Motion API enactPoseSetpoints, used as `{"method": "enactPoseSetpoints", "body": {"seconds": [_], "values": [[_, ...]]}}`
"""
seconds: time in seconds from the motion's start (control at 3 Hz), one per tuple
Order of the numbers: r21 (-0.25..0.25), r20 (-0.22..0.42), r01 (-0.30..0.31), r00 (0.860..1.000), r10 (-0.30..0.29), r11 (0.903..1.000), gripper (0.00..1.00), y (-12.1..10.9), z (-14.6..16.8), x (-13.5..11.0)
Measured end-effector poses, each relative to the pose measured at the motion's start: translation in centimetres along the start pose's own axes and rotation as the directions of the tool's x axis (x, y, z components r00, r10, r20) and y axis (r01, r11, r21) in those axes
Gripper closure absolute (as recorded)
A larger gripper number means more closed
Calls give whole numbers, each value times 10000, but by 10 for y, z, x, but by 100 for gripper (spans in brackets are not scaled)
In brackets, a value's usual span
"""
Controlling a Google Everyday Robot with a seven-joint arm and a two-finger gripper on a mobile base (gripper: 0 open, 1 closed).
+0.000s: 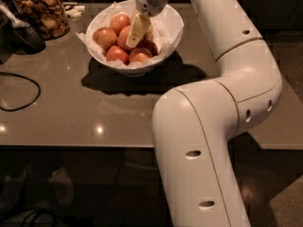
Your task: Pick apple from white bowl
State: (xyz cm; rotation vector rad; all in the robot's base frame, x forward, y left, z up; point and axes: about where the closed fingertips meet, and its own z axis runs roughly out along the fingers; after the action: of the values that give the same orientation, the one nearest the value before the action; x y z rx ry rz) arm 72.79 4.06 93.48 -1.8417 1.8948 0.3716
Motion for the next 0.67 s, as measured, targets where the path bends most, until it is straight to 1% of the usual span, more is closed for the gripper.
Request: {"method": "enactPoseSetpoints", "body": {"seconds": [0.67], "values": [[-226, 65, -54, 10000, 55, 9997, 34, 3, 7, -2]]}}
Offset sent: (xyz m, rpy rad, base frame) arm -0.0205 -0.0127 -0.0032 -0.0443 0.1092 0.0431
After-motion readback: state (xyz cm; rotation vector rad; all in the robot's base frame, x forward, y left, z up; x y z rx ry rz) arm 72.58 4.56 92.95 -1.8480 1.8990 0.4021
